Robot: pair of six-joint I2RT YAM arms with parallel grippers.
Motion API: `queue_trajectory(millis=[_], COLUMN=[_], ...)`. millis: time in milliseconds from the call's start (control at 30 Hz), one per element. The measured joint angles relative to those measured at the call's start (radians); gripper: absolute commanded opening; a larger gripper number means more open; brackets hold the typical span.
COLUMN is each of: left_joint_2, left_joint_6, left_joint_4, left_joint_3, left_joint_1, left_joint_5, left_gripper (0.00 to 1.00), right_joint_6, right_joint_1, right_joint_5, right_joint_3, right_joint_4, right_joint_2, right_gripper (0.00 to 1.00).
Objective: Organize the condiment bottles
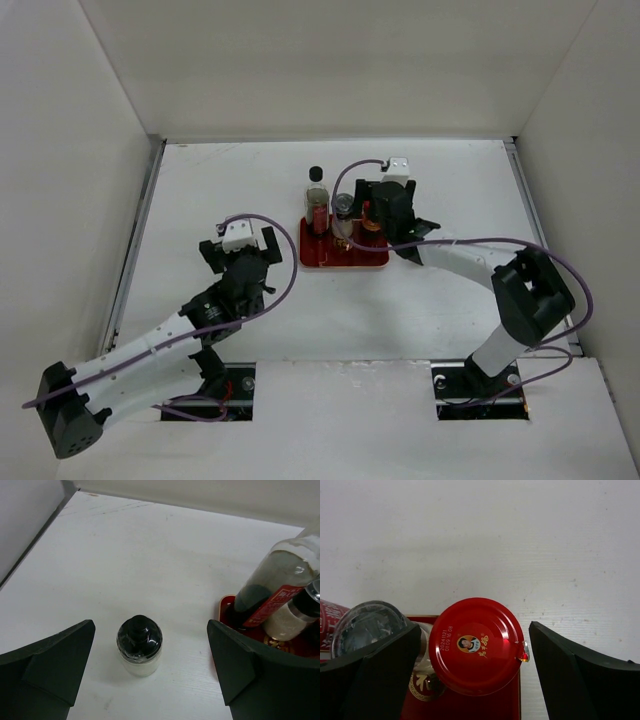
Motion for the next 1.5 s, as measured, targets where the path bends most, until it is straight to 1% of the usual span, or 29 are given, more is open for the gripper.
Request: queue_trajectory(millis=[167,300,433,567,700,833,1000,1100,1233,1400,1433,1500], left_joint_2=[0.059,0.105,0.150,0.196,0.236,0.300,0.340,0.342,0.347,0.344,0.340,0.324], left_joint_6=[-0.011,-0.029,-0.061,-0.103,-0.145,-0.177,-0.204,-0.223,-0.237,-0.250,-0.251,-0.253], left_joint_4=[-0.049,-0.079,-0.100,-0.104,-0.099,-0.093,-0.092,-0.080,-0.072,-0.056,-0.058,-0.071], left_joint_3=[0.027,0.044,0.045,0.045,0.044,0.044,0.043,0.030,0.008,-0.008,-0.009,-0.009], left_joint_1=[0.027,0.049,0.088,0.174,0.261,0.297,0.298,0.299,0.313,0.320,0.321,0.319], left_joint_5=[0.006,0.016,0.037,0.093,0.182,0.246,0.278,0.281,0.290,0.298,0.301,0.311], left_gripper=[0.97,0.94,0.90,0.88,0.86,0.79,0.73,0.68,0.66,0.40,0.37,0.35], right_joint_6=[0.002,0.002,0.012,0.020,0.031,0.036,0.036,0.036,0.038,0.039,0.039,0.039], right_joint_1=[0.003,0.000,0.000,-0.001,0.026,0.043,0.043,0.044,0.048,0.049,0.049,0.049], right_joint_5=[0.003,0.006,0.014,0.023,0.026,0.026,0.026,0.026,0.026,0.026,0.026,0.026], right_joint_3=[-0.001,-0.034,-0.123,-0.213,-0.325,-0.386,-0.391,-0.391,-0.392,-0.392,-0.392,-0.393], right_joint_4=[-0.003,0.001,0.005,0.005,0.005,0.005,0.011,0.014,0.019,0.020,0.021,0.023], right_joint_2=[-0.104,-0.264,-0.438,-0.550,-0.635,-0.661,-0.660,-0.660,-0.663,-0.663,-0.663,-0.663], right_gripper=[1.00,1.00,1.00,1.00,1.00,1.00,1.00,1.00,1.00,1.00,1.00,1.00])
